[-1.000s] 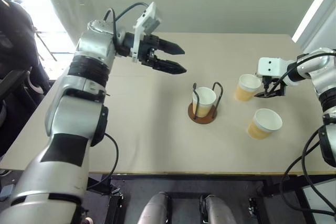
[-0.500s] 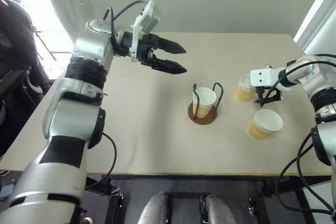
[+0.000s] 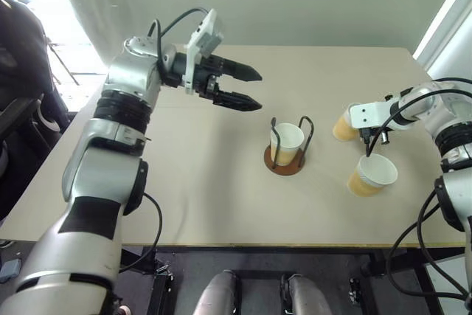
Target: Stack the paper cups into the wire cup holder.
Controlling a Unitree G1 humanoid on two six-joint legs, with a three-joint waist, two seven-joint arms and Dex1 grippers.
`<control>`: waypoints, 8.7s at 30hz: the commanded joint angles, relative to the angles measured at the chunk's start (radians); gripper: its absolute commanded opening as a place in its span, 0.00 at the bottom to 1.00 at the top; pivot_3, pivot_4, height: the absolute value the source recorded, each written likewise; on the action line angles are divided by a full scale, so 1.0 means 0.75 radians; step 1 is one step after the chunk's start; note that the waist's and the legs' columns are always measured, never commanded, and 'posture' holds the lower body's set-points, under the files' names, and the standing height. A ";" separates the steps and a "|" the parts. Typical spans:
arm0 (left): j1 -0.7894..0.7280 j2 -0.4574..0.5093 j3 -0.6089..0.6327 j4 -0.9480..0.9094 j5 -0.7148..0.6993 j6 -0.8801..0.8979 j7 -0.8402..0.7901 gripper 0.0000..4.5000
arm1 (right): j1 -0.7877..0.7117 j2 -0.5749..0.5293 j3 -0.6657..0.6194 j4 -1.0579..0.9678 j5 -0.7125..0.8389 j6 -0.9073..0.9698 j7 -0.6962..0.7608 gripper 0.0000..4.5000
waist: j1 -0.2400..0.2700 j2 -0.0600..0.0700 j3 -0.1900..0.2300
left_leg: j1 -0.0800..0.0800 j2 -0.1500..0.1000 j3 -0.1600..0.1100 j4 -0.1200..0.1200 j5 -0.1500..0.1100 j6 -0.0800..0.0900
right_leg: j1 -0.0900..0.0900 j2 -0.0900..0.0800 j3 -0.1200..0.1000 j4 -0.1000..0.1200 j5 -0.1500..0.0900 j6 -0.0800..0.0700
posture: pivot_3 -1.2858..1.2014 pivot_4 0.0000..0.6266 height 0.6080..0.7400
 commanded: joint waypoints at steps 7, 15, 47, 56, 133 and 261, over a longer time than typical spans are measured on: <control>0.027 0.033 0.029 0.030 0.027 -0.023 -0.043 1.00 | -0.048 -0.057 -0.009 -0.089 0.020 -0.077 0.128 0.00 | -0.001 0.000 0.000 | 0.000 0.000 0.000 0.000 -0.001 -0.001 | 0.000 0.000 0.000 0.000 0.000 0.000 | 0.52 0.24 1.00; 0.222 0.106 0.037 -0.036 -0.019 -0.049 -0.043 1.00 | 0.020 -0.159 -0.083 -0.480 0.181 -0.033 0.447 0.00 | -0.009 0.000 0.000 | 0.000 0.001 0.000 -0.001 -0.001 -0.001 | 0.000 0.000 -0.001 0.000 -0.002 -0.003 | 0.52 0.24 1.00; 0.250 0.255 -0.303 0.002 -0.223 -0.400 -0.043 1.00 | -0.137 -0.150 -0.075 -1.229 0.504 0.479 0.731 0.00 | -0.017 0.000 0.000 | 0.000 0.000 -0.002 -0.001 0.004 -0.004 | -0.001 0.002 0.000 0.001 -0.005 -0.007 | 0.52 0.24 1.00; 0.224 0.278 -0.365 0.004 -0.247 -0.443 -0.043 1.00 | -0.098 -0.130 -0.001 -1.399 0.628 0.616 0.731 0.00 | -0.014 0.000 0.000 | -0.002 0.000 -0.003 -0.002 0.003 -0.003 | -0.001 0.003 0.000 0.000 -0.009 -0.005 | 0.52 0.24 1.00; 0.247 0.349 -0.389 -0.053 -0.293 -0.396 -0.043 1.00 | 0.054 -0.013 0.008 -1.418 0.472 0.355 0.711 0.58 | -0.016 0.000 0.000 | -0.002 0.000 -0.004 -0.001 0.004 -0.004 | -0.001 0.003 0.000 0.001 -0.010 -0.006 | 0.52 0.24 1.00; 0.109 0.411 -0.353 -0.116 -0.543 -0.288 -0.043 1.00 | -0.267 -0.256 0.248 -1.508 0.821 0.547 0.731 0.00 | -0.016 0.000 0.000 | -0.010 -0.001 -0.007 -0.002 0.002 -0.004 | -0.005 0.004 -0.001 0.000 -0.016 -0.002 | 0.52 0.24 1.00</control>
